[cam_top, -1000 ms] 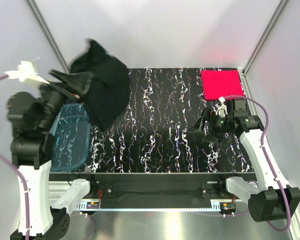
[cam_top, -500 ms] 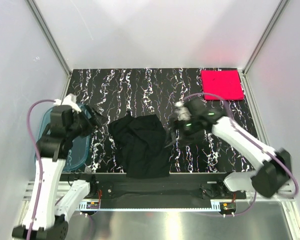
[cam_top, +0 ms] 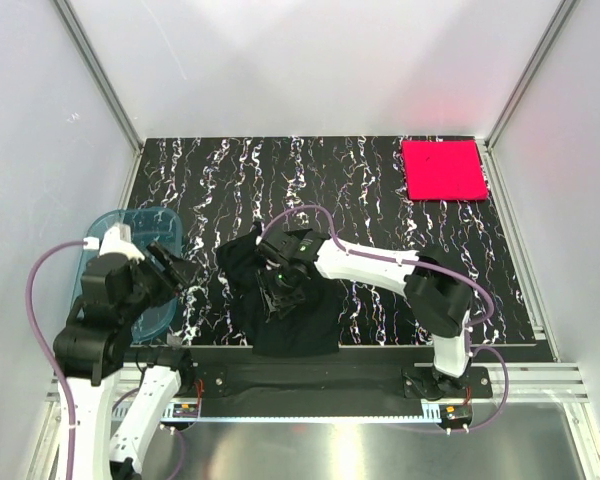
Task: Fold and stack the t-shirts
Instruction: Move the tshirt to the center of the board
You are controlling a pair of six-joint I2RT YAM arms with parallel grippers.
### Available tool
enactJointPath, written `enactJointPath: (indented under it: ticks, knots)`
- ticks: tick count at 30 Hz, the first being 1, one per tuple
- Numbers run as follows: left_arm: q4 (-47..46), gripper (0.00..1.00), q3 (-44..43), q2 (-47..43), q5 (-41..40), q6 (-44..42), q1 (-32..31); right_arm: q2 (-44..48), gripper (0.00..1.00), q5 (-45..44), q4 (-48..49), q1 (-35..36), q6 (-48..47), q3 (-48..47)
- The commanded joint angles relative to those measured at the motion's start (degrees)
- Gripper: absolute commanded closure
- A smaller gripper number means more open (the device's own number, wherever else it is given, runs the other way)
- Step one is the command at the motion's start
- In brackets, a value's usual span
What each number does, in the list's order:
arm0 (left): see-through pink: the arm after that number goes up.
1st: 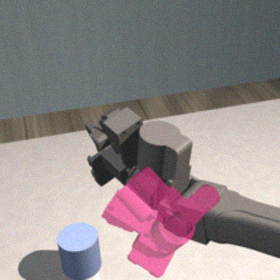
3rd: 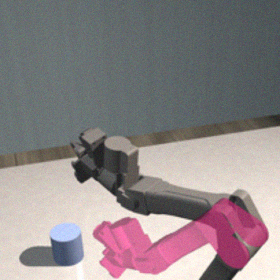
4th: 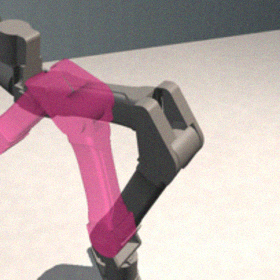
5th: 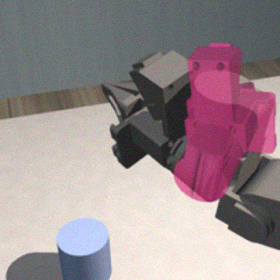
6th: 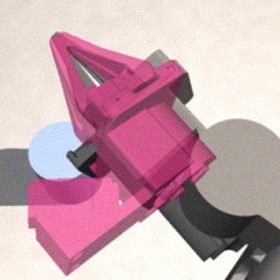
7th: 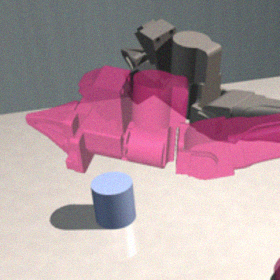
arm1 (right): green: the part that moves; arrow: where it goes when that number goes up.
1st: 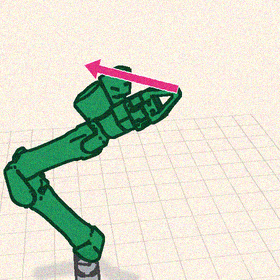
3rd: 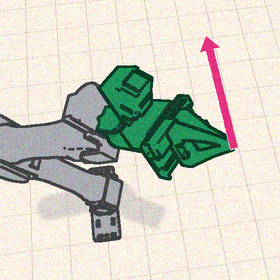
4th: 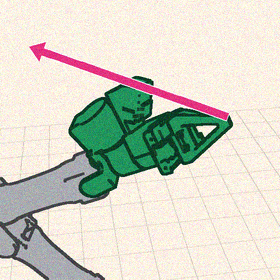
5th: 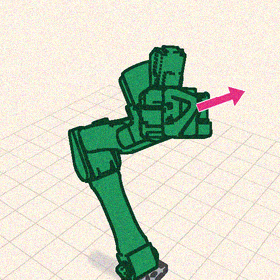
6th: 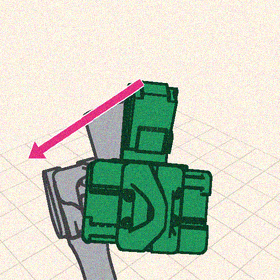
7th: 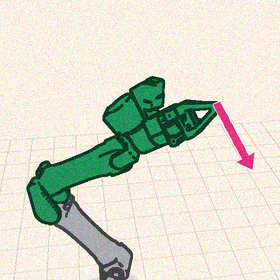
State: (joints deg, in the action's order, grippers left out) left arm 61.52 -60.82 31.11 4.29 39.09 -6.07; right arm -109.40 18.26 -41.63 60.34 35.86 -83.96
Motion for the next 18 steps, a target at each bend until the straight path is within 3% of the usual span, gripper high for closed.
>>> enactJointPath:
  ticks: [1,7,11,13,14,16,17,18]
  knots:
    - [2.81,0.35,1.93,-3.6,1.85,1.69,-0.17,-1.42,0.56,-5.77,5.94,-0.75,5.09,-1.64]
    - [6.33,0.34,4.48,-5.18,4.93,1.61,-0.17,-5.29,0.42,-6.84,8.4,-0.66,8.79,-3.05]
    - [8.0,0.33,3.25,-5.63,4.14,0.29,-0.17,-8.27,0.41,-8.5,6.3,-0.75,9.32,-5.68]
    - [8.88,0.32,2.99,-5.36,4.23,-0.15,-0.17,-9.33,0.47,-9.64,5.68,-1.01,9.5,-6.38]
    - [8.88,0.32,2.98,-5.36,4.49,-0.24,-0.17,-9.51,0.61,-9.82,5.07,-1.18,9.41,-6.48]
    - [8.8,0.31,3.16,-5.36,5.02,-0.33,-0.26,-8.11,0.76,-9.3,4.54,-3.02,9.32,-5.87]
    - [8.45,0.31,3.25,-5.36,5.11,-0.42,-0.18,-4.89,1.0,-8.6,5.15,-4.08,9.67,-3.77]
    - [8.1,0.31,3.42,-5.36,5.2,-0.77,-0.17,-2.76,1.0,-8.07,5.24,-5.48,9.85,-2.71]
